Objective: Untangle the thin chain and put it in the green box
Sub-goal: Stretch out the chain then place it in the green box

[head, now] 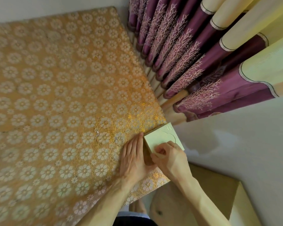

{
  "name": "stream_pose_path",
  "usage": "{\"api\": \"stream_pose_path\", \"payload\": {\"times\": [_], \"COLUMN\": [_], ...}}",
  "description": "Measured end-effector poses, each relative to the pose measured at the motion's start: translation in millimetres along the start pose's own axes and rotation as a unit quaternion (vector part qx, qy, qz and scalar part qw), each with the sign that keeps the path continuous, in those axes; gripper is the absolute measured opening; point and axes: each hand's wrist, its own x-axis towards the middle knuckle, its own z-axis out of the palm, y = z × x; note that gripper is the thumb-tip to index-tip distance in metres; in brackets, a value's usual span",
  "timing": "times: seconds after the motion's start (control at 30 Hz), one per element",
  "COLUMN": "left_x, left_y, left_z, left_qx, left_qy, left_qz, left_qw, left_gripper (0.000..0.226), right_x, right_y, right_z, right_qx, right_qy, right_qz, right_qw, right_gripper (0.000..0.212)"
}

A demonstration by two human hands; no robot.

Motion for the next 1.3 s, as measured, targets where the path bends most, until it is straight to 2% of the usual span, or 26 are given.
{"api": "stream_pose_path", "payload": {"times": [0.13, 0.47, 0.7, 0.77, 0.83, 1.0, 1.1, 1.17, 1.3], "left_x": [0.0, 4.3, 11.9, 12.2, 12.8, 12.7, 11.7, 10.5, 9.0], "left_y": [-1.5, -5.8, -8.3, -7.7, -7.7, -6.0, -0.4, 3.4, 8.9], "left_z": [-1.5, -8.0, -14.1, -15.6, -15.4, -17.7, -24.2, -25.8, -30.6], "left_qx": [0.001, -0.021, -0.001, 0.001, 0.008, 0.021, 0.011, -0.003, -0.021], "left_qy": [0.001, -0.012, -0.013, -0.02, -0.028, -0.05, -0.05, -0.05, -0.071], "left_qz": [0.002, -0.001, -0.001, -0.004, -0.005, -0.013, 0.017, 0.046, -0.01], "left_qw": [1.0, 1.0, 1.0, 1.0, 1.0, 0.998, 0.999, 0.998, 0.997], "left_gripper": [0.121, 0.119, 0.124, 0.129, 0.134, 0.148, 0.147, 0.142, 0.139], "right_x": [8.2, 12.7, 6.4, 1.9, -1.9, -3.0, -1.5, -0.1, 9.4], "right_y": [-7.5, -14.3, -7.9, 2.6, 15.7, 55.3, 66.6, 69.7, 72.4], "right_z": [-9.1, -34.5, -65.3, -76.0, -86.6, -85.0, -69.9, -57.6, -30.7], "right_qx": [0.002, 0.043, 0.189, 0.235, 0.301, 0.444, 0.555, 0.608, 0.626], "right_qy": [-0.044, -0.063, -0.071, -0.044, 0.02, 0.175, 0.19, 0.183, 0.171], "right_qz": [0.027, 0.022, 0.042, 0.06, 0.091, 0.186, 0.204, 0.217, 0.263], "right_qw": [0.999, 0.997, 0.979, 0.969, 0.949, 0.859, 0.783, 0.742, 0.714], "right_gripper": [0.02, 0.019, 0.018, 0.02, 0.021, 0.025, 0.058, 0.07, 0.055]}}
